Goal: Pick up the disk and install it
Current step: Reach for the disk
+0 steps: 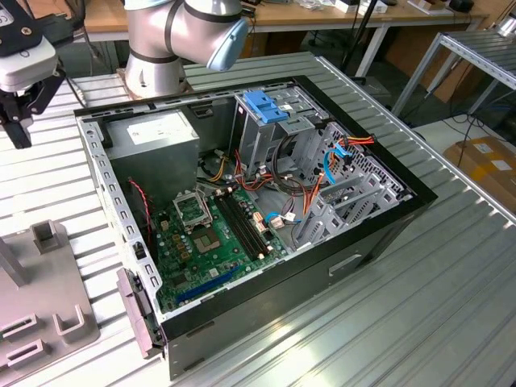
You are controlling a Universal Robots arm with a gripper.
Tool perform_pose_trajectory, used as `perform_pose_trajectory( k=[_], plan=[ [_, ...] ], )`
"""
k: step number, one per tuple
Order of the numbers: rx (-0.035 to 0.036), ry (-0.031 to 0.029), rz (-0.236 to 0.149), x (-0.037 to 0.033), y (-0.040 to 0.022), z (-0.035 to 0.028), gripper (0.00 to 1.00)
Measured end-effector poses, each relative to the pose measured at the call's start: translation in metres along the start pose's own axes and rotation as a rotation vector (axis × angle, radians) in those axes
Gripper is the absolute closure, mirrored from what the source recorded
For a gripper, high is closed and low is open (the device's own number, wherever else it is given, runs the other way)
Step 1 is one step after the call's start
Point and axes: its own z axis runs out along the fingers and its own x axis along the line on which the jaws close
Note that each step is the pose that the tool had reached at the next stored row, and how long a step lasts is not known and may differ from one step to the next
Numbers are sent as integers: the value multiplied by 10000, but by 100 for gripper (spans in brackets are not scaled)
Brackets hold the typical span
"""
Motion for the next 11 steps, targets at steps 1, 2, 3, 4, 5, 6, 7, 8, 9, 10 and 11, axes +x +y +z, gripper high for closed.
perform_pose_trajectory(
  k=[1, 2, 3, 4, 5, 6, 7, 8, 9, 10, 11],
  plan=[
    [1, 0, 0, 13, -1, -1, 89],
    [0, 0, 0, 22, -2, -1, 89],
    [0, 0, 0, 36, -3, -1, 89],
    [0, 0, -1, 61, -5, -2, 89],
    [0, 0, -1, 73, -6, -2, 89],
    [0, 0, 0, 82, -6, -2, 89],
    [1, 1, -1, 98, -8, -3, 89],
    [1, 0, -1, 106, -8, -3, 89],
    [1, 0, 0, 123, -9, -3, 89],
    [0, 0, 0, 147, -11, -4, 89],
    [0, 0, 0, 160, -12, -4, 89]
  ],
)
